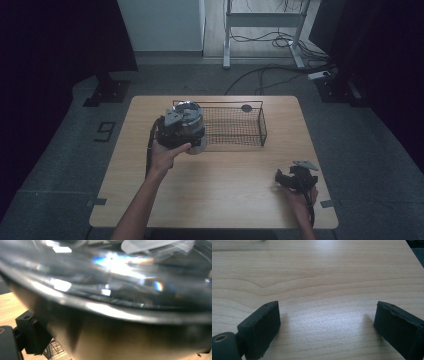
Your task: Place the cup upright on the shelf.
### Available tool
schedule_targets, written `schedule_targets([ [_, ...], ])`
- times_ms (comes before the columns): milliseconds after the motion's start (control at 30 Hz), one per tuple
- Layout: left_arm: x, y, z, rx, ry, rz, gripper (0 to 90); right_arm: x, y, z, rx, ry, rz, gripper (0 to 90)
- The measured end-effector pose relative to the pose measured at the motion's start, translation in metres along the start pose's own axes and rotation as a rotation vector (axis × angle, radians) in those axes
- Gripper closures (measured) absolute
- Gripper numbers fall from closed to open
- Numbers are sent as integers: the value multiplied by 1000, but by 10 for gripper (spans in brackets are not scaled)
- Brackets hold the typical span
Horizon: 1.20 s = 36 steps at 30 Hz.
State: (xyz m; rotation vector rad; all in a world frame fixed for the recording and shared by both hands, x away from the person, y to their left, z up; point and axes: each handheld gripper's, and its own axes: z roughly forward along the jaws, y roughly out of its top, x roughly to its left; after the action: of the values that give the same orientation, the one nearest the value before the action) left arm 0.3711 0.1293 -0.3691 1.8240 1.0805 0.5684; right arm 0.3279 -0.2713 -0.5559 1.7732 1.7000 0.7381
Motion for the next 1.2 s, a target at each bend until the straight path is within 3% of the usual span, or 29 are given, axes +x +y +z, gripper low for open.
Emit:
schedule_targets([
  [1200,6,33,17,-6,28,-11,40,0,0,0,-4,2,2,64],
])
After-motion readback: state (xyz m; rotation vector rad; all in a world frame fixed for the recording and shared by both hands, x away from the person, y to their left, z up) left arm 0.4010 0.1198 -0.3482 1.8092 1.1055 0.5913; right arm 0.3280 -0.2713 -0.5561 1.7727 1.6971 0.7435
